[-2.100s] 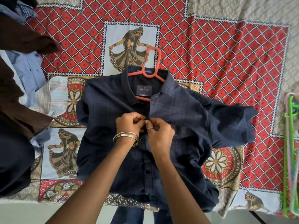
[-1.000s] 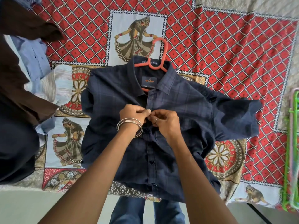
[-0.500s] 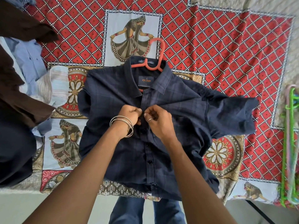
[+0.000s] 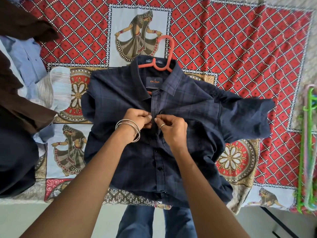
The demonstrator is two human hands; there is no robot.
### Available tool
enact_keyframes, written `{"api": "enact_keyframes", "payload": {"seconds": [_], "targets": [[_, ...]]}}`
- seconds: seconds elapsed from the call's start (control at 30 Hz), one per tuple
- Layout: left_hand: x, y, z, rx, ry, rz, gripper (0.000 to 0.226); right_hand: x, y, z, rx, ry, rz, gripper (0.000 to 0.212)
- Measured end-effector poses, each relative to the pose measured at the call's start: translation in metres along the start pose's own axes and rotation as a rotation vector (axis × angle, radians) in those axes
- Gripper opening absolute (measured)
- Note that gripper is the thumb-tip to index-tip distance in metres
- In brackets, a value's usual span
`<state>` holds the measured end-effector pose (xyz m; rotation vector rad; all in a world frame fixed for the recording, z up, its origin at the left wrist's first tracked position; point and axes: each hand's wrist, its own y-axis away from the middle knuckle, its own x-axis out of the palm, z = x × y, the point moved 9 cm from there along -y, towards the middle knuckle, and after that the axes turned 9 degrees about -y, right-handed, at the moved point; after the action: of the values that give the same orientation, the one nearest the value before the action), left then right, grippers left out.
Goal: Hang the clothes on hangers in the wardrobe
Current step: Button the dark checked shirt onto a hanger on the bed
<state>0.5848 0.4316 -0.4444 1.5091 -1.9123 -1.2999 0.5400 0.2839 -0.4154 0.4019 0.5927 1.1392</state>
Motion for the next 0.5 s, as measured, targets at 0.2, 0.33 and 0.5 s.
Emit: {"api": "enact_keyframes", "payload": {"seconds": [0.2,0.33,0.5], "targets": [[0.000,0.010,-0.002,0.039,0.064,-0.013,0.014,0.000,0.002,0.011,-0.132,0.166,0.025,0.015],[-0.011,0.010,-0.006,0.142,-0.082,-0.115,0.024,0.009,-0.003,0.015,-0.166,0.254,0.094,0.018],[-0.009,0.013,-0.022,0.191,-0.173,-0.146,0.019,0.006,-0.001,0.024,-0.303,0.304,0.000,0.015]]}}
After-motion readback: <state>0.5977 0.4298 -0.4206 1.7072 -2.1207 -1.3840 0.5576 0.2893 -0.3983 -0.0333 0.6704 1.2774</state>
